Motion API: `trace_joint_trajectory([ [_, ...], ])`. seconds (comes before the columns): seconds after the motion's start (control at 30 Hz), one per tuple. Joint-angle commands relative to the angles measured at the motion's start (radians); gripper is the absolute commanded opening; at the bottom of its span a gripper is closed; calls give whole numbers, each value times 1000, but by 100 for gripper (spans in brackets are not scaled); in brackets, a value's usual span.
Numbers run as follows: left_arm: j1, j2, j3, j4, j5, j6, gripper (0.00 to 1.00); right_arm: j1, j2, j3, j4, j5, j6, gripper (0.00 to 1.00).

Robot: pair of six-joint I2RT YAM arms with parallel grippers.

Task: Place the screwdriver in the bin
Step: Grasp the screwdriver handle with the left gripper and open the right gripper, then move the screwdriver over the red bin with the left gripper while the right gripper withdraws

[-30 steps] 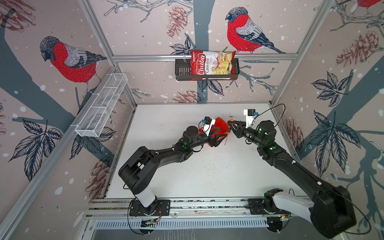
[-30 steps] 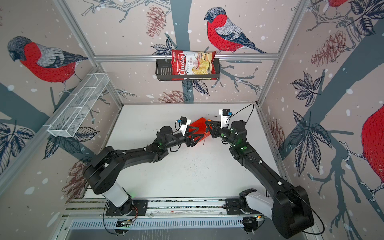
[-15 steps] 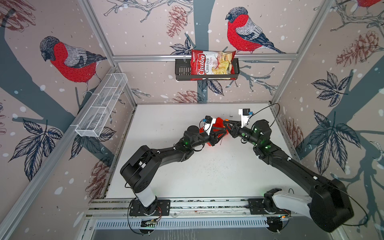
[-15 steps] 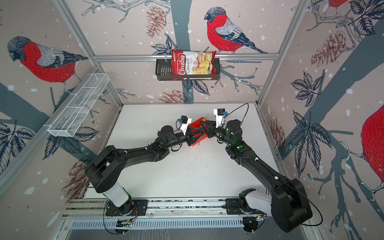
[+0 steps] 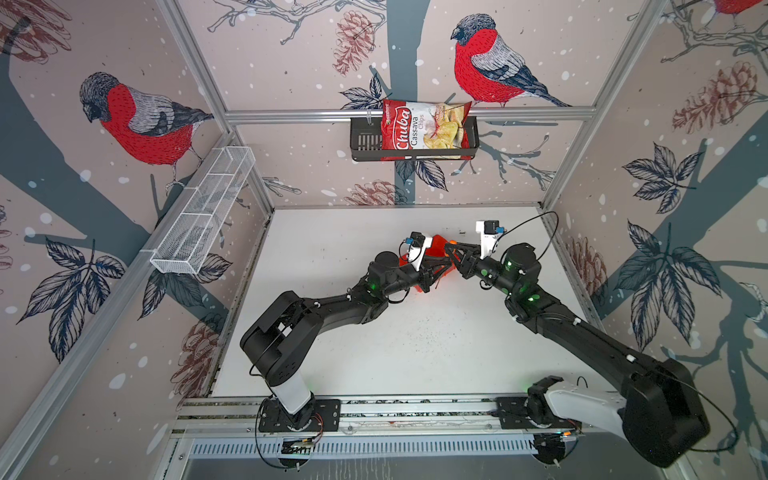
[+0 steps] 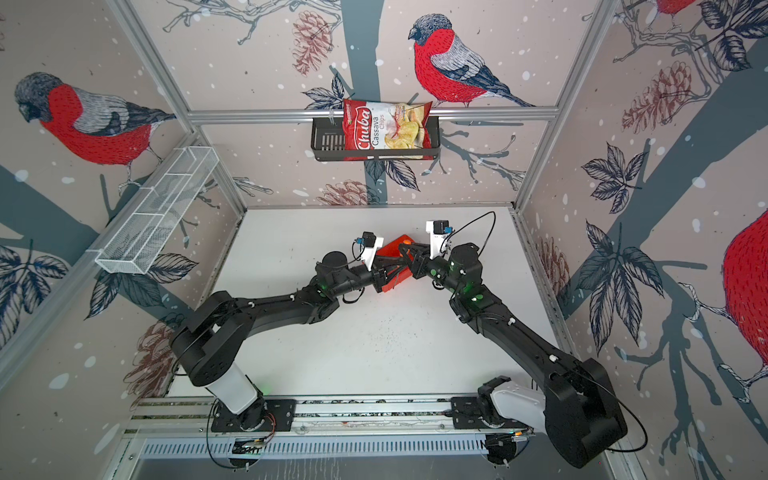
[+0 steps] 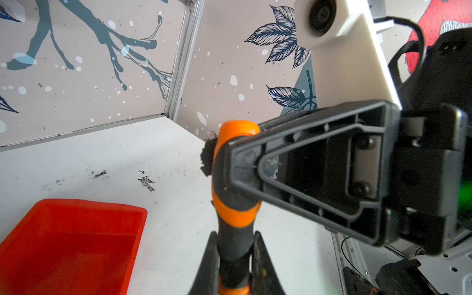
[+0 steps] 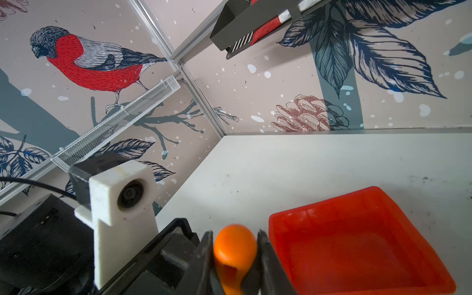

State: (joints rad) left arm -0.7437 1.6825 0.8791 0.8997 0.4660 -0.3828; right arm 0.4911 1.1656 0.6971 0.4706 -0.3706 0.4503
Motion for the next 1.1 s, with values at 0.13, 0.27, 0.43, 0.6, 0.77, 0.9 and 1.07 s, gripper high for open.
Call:
trace_joint_trajectory([
  [0.13, 1, -23, -10, -1, -21, 60, 0, 3, -29, 9, 7, -11, -37, 45],
  [0.27, 2, -39, -5, -62, -30, 132, 0, 3, -56, 1, -23, 3, -70, 66],
  [0.43, 18, -52, 15, -166, -58, 194, 0, 3, -112, -24, -82, 50, -111, 78],
  [0.6, 55, -39, 62, -288, -94, 242, 0, 4, -179, -44, -185, 52, -193, 100],
  [0.77, 92, 23, 155, -434, -133, 292, 0, 7, -230, -48, -306, 65, -261, 100],
  [0.9, 105, 95, 243, -549, -170, 390, 0, 7, -257, -68, -323, 88, -272, 100],
  [1.07, 106, 181, 367, -668, -218, 464, 0, 7, -256, -52, -384, 79, -302, 100],
])
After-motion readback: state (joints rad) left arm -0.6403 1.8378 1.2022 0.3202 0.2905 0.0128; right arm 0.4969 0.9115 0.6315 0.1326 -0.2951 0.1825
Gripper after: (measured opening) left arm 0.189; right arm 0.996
